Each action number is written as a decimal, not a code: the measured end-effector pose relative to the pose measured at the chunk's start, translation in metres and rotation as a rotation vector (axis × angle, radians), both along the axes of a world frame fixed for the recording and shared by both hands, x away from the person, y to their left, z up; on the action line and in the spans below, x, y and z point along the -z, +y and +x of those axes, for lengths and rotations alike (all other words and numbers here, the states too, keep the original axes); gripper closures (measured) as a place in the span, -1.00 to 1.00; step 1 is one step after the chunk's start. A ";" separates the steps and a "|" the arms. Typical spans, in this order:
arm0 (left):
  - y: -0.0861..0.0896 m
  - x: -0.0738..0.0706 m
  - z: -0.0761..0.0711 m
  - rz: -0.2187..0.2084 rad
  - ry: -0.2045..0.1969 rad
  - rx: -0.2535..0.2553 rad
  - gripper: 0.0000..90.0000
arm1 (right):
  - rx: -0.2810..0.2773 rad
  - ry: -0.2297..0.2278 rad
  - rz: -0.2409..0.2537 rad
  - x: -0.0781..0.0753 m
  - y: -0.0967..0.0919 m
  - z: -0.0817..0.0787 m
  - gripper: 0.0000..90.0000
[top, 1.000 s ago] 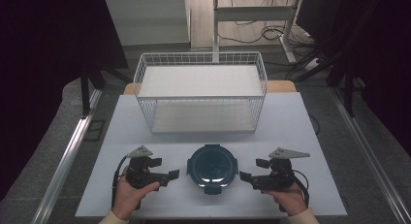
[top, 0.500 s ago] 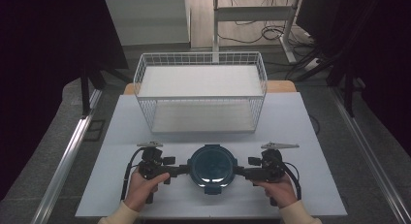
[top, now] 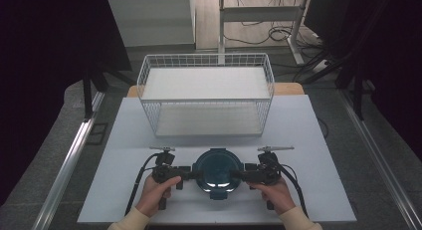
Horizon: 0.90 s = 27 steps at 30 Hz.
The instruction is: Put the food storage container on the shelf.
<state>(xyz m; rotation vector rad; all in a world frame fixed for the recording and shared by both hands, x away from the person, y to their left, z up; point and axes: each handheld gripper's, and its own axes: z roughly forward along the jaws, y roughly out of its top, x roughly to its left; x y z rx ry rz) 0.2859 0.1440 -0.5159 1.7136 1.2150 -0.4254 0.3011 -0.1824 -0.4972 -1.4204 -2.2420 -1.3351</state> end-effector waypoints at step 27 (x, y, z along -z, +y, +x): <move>-0.006 0.015 -0.001 -0.063 0.112 -0.051 -0.30 | 0.061 0.184 0.086 0.014 0.001 0.001 -0.38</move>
